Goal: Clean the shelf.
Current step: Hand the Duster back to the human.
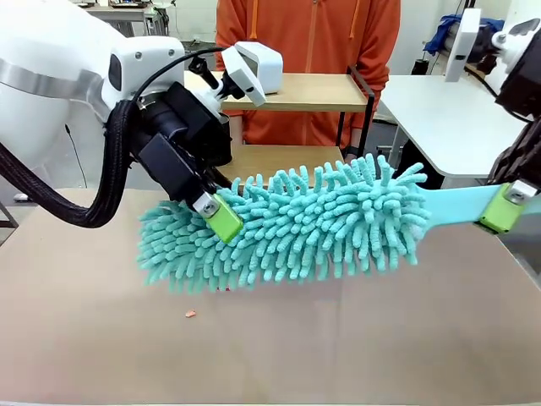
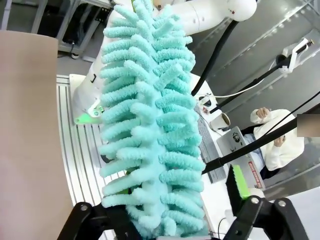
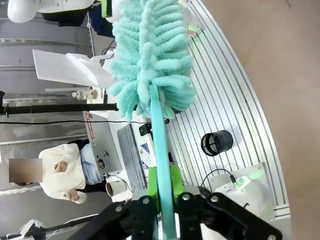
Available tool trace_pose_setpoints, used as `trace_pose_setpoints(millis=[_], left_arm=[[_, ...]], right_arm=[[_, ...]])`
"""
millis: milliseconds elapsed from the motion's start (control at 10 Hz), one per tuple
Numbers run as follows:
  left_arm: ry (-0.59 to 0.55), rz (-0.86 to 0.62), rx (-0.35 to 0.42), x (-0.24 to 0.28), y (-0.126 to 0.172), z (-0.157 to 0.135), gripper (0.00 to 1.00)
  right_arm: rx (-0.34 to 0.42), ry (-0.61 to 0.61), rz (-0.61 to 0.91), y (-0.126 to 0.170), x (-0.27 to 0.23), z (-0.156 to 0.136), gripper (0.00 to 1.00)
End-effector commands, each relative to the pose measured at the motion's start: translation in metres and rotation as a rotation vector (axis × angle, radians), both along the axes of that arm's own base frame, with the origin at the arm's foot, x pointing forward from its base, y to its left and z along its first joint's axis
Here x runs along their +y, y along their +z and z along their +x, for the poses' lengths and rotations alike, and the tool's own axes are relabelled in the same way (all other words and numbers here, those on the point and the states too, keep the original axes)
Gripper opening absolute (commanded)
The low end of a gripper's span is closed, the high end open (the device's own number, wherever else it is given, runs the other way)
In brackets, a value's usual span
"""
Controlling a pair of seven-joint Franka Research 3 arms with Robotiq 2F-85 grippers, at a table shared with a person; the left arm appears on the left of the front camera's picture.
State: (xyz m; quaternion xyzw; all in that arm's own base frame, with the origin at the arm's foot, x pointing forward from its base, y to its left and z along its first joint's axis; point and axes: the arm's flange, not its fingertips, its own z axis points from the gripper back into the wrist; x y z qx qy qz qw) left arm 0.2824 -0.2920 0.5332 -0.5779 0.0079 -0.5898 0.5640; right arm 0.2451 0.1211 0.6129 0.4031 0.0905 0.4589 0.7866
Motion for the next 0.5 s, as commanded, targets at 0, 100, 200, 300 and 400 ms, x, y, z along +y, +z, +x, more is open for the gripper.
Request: trace_pose_setpoints(millis=[0,100,200,300,400], left_arm=[[-0.029,0.003,-0.043,0.0028,-0.0052,-0.0004,0.00],[-0.029,0.013,-0.045,0.0028,-0.0063,-0.0002,0.00],[-0.026,0.011,-0.043,0.0024,-0.0070,-0.0003,0.00],[-0.024,0.005,-0.049,0.0024,-0.0067,-0.0012,0.16],[-0.018,0.002,-0.053,0.0026,-0.0069,-0.0013,0.06]], right_arm=[[0.001,-0.009,0.053,0.0013,-0.0014,0.0007,0.12],[0.001,-0.008,0.053,0.0015,-0.0015,0.0003,0.12],[0.005,-0.006,0.050,0.0006,-0.0015,0.0000,0.12],[0.005,-0.004,0.049,0.0007,-0.0015,-0.0001,0.12],[0.006,-0.003,0.045,0.0005,-0.0015,-0.0005,0.12]])
